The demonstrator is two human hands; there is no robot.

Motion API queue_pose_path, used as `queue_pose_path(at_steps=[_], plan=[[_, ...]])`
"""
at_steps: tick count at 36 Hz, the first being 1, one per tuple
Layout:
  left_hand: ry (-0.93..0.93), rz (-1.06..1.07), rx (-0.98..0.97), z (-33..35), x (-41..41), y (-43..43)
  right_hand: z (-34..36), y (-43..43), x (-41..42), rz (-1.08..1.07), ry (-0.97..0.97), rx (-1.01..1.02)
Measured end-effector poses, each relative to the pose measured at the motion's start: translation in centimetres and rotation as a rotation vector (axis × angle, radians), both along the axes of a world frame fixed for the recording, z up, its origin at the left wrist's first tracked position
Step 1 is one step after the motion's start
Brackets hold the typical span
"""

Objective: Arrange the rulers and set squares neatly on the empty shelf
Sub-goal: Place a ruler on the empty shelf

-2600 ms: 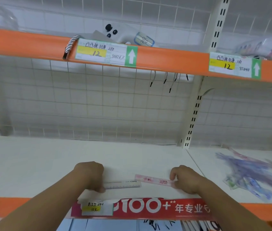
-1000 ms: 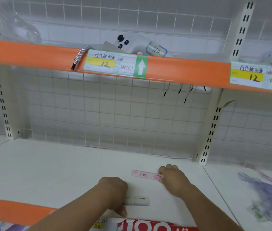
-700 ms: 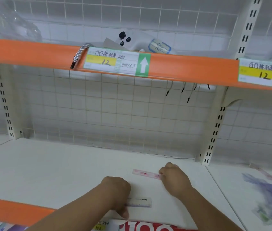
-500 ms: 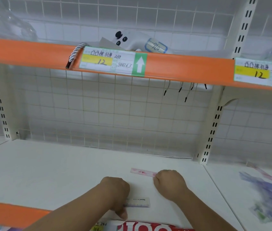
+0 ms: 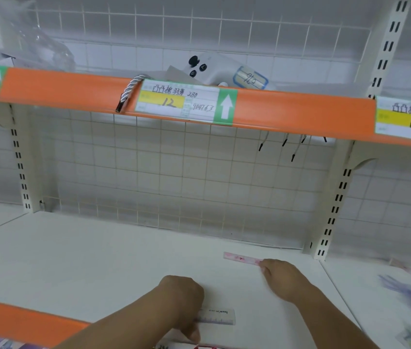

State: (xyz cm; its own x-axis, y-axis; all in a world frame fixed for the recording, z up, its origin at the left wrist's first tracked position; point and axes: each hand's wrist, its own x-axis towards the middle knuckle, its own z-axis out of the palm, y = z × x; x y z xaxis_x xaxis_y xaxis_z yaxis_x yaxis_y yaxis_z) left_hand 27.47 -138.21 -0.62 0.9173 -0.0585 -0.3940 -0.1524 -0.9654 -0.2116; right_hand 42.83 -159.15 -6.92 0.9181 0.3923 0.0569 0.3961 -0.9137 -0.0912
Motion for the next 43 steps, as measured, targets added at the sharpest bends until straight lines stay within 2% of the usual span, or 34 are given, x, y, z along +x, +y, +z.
queue_pose_path(at_steps=[14, 19, 21, 23, 25, 29, 39, 43], plan=[[0.007, -0.014, 0.003, 0.1, -0.2, 0.0, 0.3, -0.1, -0.4, 0.007, 0.054, 0.086], [0.013, -0.015, -0.004, 0.0, -0.2, 0.1, 2.2, 1.7, -2.9, 0.109, -0.045, 0.181], [0.017, -0.009, -0.005, 0.0, -0.1, 0.2, 3.1, 3.1, -4.8, 0.188, 0.044, 0.310], [0.024, -0.002, -0.002, 0.0, 0.0, 0.2, 3.8, 4.2, -7.0, 0.256, 0.235, 0.360], [0.039, -0.002, 0.005, 0.1, 0.1, 0.2, 4.1, 5.1, -8.5, 0.319, 0.322, 0.278], [0.062, 0.007, 0.019, 0.3, 0.1, 0.4, 3.7, 6.1, -10.4, 0.369, 0.280, 0.086], [0.058, 0.098, 0.005, 0.6, -0.5, 2.1, 3.5, 4.6, -10.1, 0.262, 0.289, 0.021], [0.033, 0.109, -0.003, 0.7, -0.8, 2.5, 3.1, 3.2, -9.1, 0.147, 0.189, -0.015]])
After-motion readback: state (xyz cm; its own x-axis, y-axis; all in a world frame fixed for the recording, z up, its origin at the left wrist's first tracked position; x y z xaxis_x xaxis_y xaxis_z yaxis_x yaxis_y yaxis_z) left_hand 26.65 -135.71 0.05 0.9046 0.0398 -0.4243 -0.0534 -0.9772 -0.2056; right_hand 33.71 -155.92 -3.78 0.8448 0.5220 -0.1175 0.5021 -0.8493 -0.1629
